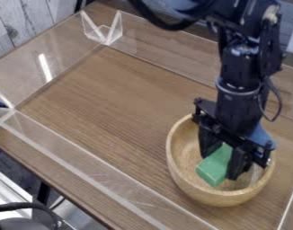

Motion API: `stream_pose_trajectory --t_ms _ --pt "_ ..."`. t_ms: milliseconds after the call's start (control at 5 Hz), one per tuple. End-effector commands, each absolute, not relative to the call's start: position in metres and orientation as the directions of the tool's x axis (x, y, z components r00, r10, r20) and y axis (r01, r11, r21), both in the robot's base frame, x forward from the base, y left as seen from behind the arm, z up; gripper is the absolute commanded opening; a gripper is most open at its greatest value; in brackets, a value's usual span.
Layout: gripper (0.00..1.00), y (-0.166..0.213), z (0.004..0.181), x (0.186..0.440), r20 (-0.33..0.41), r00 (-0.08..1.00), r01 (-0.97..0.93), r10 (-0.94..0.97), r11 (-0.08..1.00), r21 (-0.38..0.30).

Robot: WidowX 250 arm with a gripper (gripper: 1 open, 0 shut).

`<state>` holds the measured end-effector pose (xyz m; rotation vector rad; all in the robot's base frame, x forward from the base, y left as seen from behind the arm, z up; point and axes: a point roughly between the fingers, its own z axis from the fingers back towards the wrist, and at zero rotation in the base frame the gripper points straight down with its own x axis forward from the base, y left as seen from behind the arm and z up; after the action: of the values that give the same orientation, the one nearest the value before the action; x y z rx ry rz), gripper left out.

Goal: Put the green block in the brown bowl

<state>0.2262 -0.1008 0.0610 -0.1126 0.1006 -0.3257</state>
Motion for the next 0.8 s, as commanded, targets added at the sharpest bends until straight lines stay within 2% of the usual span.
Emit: stream_pose_trajectory --t_ms 0,600 --pt "0.0 -0.1044 0.0647 0.2297 -0.046 0.941 0.326 -0.334 0.936 -0.131" --pt "0.0 -0.1046 0.0606 0.2277 -0.045 0.941 0.326 -0.334 0.935 -0.138"
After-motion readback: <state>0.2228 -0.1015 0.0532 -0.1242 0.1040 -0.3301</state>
